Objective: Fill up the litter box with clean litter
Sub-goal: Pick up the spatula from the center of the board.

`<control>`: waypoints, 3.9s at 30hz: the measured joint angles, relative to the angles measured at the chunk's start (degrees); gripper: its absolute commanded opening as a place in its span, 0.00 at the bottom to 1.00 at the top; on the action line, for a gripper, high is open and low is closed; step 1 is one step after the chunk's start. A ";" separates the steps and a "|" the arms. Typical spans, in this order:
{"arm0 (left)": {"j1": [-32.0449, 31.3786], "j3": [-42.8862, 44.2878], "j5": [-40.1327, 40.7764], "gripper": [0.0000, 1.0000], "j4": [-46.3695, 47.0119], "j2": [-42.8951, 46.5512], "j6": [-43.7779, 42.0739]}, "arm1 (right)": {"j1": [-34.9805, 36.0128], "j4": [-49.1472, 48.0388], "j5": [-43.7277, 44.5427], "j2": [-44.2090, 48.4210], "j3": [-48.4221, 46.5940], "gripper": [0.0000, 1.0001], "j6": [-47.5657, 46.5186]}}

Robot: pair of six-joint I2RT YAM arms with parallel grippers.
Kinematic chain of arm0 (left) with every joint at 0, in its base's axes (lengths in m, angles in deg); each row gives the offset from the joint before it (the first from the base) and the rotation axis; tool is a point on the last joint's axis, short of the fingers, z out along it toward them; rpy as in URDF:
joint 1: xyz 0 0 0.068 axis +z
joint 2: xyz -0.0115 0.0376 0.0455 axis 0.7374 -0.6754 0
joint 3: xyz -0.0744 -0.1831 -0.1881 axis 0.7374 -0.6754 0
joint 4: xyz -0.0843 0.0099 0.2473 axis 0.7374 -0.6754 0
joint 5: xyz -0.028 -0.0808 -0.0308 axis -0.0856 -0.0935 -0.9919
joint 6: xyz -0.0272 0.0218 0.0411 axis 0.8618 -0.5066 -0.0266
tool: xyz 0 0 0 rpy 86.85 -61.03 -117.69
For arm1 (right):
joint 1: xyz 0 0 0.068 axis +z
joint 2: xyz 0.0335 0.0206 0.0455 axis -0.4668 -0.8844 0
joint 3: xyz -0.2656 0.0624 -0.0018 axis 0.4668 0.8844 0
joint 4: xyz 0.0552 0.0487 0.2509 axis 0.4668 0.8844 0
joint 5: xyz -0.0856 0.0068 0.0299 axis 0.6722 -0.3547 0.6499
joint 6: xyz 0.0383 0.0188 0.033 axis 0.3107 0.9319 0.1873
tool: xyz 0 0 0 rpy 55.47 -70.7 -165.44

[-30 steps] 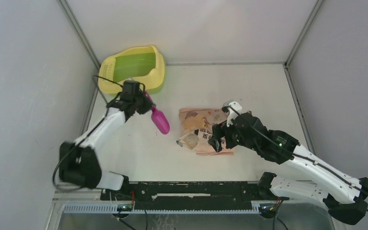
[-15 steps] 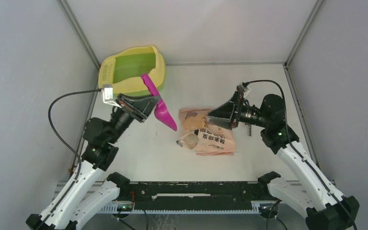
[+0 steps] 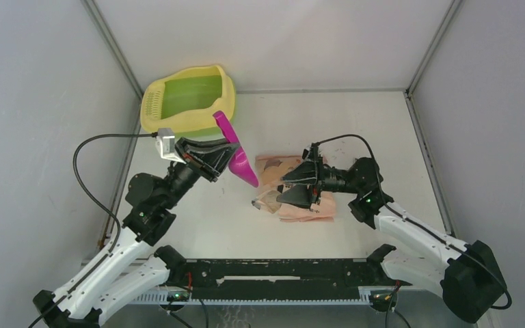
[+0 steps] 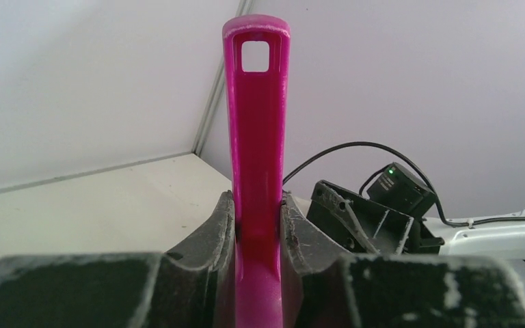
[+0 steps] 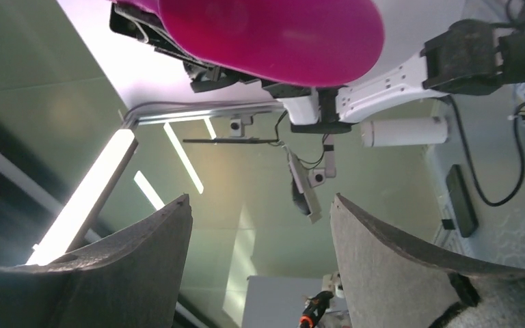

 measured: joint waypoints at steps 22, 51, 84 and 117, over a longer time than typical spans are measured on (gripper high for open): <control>-2.43 2.51 -7.34 0.12 7.89 -6.19 1.09 | 4.85 -33.29 9.03 -20.92 5.44 0.71 11.08; -3.56 0.28 -10.71 0.19 20.37 -11.34 5.35 | 8.74 -37.68 15.50 -23.50 2.89 0.44 11.08; 3.21 16.26 -8.57 1.00 -24.26 -6.80 8.74 | -32.65 -3.80 -7.72 -7.21 -3.39 0.00 -12.46; 13.05 -5.84 -40.22 1.00 0.37 -16.02 50.58 | -23.37 77.37 15.13 18.18 -21.86 0.00 -85.07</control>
